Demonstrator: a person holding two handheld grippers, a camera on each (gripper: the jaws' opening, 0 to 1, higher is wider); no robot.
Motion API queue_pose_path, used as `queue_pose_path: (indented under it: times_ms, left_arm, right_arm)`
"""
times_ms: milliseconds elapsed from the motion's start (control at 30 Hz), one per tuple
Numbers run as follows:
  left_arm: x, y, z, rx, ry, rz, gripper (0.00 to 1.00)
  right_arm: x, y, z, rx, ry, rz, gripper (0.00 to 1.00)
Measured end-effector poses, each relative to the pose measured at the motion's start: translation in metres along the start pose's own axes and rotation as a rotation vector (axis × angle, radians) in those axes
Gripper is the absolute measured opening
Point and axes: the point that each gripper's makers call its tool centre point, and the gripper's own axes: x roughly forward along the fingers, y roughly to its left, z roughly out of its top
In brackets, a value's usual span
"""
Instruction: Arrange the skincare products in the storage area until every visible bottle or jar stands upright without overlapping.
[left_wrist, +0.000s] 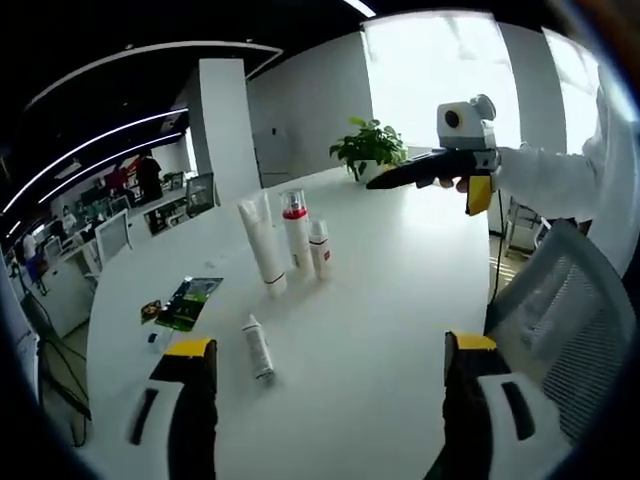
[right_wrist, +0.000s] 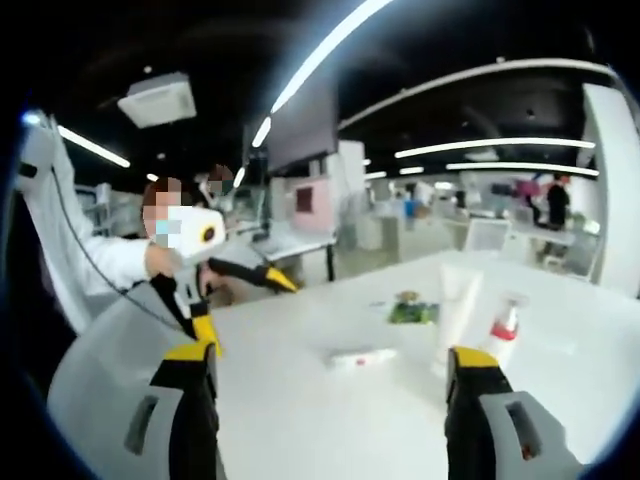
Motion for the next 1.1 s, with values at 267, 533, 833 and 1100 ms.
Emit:
queue_pose_path:
  times_ms: [267, 533, 833, 1100]
  left_arm:
    - [0.006, 0.003, -0.002, -0.010, -0.014, -0.097, 0.99]
    - [0.020, 0.020, -0.010, -0.018, 0.017, -0.172, 0.99]
    - [0.058, 0.050, -0.043, -0.063, 0.128, -0.152, 0.99]
    - [0.088, 0.043, -0.067, -0.104, 0.187, -0.205, 0.96]
  right_arm:
    - [0.038, 0.008, -0.007, 0.058, 0.058, -0.012, 0.99]
    - [0.072, 0.000, -0.012, 0.188, 0.084, -0.106, 0.99]
    - [0.091, 0.001, -0.025, 0.267, 0.145, -0.153, 0.93]
    - [0.090, 0.001, -0.038, 0.301, 0.165, -0.163, 0.80]
